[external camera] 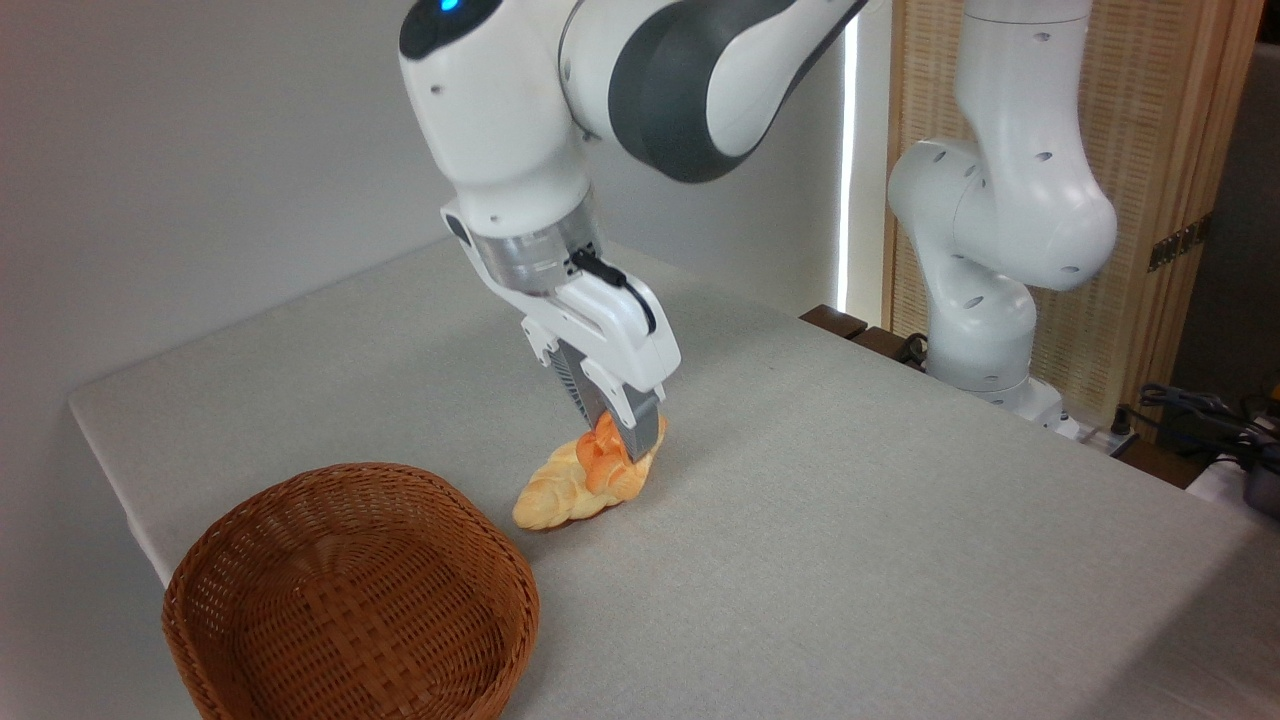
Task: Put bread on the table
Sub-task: 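Open the gripper to release the bun and raise it away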
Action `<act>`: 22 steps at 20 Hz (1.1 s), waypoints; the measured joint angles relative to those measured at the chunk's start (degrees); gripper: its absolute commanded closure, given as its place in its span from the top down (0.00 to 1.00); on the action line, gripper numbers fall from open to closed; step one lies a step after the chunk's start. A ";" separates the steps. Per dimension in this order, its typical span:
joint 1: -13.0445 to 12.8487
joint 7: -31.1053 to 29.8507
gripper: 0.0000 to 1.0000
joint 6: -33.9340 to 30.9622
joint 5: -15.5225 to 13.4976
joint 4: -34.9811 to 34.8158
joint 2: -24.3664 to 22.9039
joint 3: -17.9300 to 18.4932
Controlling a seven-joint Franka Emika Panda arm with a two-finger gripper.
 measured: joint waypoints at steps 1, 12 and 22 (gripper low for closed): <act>0.00 0.00 1.00 0.00 0.00 -0.05 0.38 0.00; 0.02 0.00 1.00 0.08 0.00 2.09 0.98 0.01; -0.07 0.00 1.00 0.08 0.47 9.61 -0.12 -0.22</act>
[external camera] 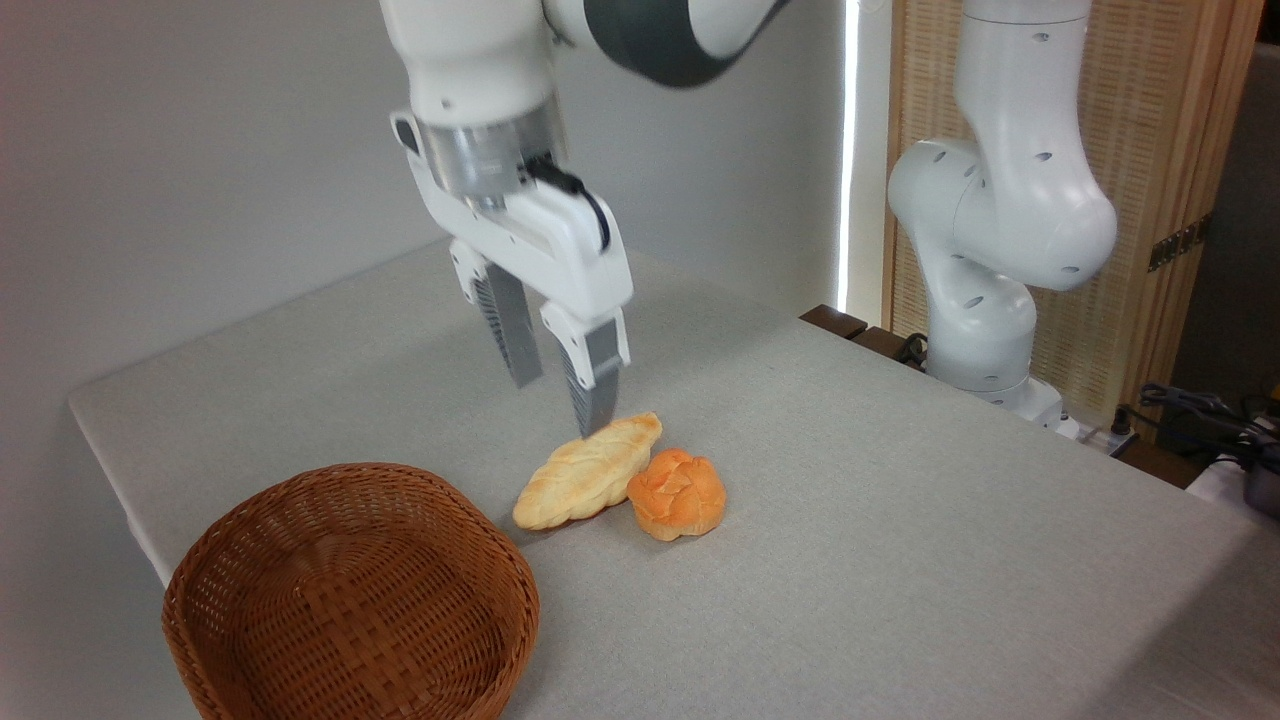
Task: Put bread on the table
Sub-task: 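Open the gripper to release the bun and raise it away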
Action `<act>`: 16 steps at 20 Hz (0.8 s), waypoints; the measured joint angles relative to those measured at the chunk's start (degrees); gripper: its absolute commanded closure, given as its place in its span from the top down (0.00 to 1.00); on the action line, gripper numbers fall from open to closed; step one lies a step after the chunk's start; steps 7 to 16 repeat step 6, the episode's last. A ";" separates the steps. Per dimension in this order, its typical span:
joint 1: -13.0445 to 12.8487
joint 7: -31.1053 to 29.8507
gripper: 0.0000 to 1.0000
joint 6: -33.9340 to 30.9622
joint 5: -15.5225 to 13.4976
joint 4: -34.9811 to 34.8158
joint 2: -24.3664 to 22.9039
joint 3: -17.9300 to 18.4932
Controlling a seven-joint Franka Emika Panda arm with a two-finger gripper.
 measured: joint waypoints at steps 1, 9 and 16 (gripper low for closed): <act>-0.05 0.00 1.00 0.00 0.11 1.18 -0.03 -0.08; -0.17 0.00 1.00 0.00 0.30 4.90 -0.05 -0.27; -0.17 0.00 1.00 0.00 0.30 4.90 -0.05 -0.27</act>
